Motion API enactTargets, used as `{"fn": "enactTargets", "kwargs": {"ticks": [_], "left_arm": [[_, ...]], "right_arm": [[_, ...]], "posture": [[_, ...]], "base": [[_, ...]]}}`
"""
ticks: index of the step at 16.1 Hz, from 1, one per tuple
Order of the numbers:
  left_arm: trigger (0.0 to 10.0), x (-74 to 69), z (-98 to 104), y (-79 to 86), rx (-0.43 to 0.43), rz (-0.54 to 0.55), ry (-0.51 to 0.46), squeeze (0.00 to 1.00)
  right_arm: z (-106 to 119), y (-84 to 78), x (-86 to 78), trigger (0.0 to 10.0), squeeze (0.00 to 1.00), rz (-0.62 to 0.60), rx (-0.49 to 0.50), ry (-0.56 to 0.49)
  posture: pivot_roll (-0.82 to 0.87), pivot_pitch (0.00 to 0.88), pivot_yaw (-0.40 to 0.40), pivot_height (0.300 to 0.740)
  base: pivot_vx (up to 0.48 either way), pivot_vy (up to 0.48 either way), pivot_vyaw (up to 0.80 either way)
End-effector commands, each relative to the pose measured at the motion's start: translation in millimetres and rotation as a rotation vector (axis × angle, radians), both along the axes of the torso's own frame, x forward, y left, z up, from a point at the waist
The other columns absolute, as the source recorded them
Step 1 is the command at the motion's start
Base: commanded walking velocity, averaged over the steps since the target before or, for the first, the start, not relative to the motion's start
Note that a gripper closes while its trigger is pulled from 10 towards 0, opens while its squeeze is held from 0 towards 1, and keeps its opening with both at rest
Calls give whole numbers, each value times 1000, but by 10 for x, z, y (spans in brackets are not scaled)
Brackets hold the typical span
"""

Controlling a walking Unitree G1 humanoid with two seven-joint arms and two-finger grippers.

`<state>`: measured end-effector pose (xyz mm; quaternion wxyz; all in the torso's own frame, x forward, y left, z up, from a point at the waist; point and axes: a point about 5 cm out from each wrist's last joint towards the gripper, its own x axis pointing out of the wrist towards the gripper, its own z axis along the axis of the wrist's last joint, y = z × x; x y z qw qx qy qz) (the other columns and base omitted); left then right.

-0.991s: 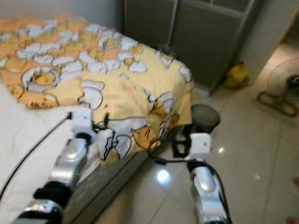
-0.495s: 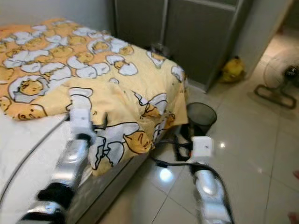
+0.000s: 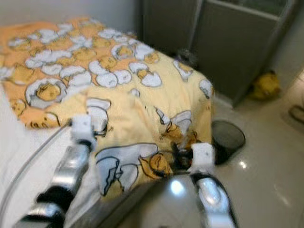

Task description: Clean up the room

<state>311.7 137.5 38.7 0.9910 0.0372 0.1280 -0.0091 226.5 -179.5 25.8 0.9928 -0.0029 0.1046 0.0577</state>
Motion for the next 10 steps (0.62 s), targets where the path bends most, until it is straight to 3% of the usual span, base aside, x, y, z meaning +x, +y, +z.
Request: {"fn": "enactTargets", "kwargs": {"ticks": [1, 3, 6, 9, 10], "left_arm": [[10000, -3, -61, 36, -8, -13, 32, 0], [10000, -78, -168, -80, -12, -51, 50, 0], [10000, -291, -438, -205, 4, 17, 144, 0], [10000, -330, -476, -251, -80, 58, 159, 0], [10000, -357, -489, -280, -47, 36, 150, 0]], "right_arm": [[42, 42, -28, 10000, 0, 29, 11, -6], [14, 17, -116, 10000, 0, 33, 1, 14], [9, -33, -231, 10000, 0, 51, -30, 38], [37, -86, -307, 10000, 0, 54, -39, 50], [38, -92, -328, 10000, 0, 58, -40, 57]], "posture": [[-15, 0, -62, 740], [-26, 0, -79, 740], [-84, 0, -106, 740], [-94, 4, -113, 740], [-93, 12, -117, 740]], "base": [[0, 0, 0], [0, 0, 0], [0, 0, 0], [0, 0, 0], [0, 0, 0]]}}
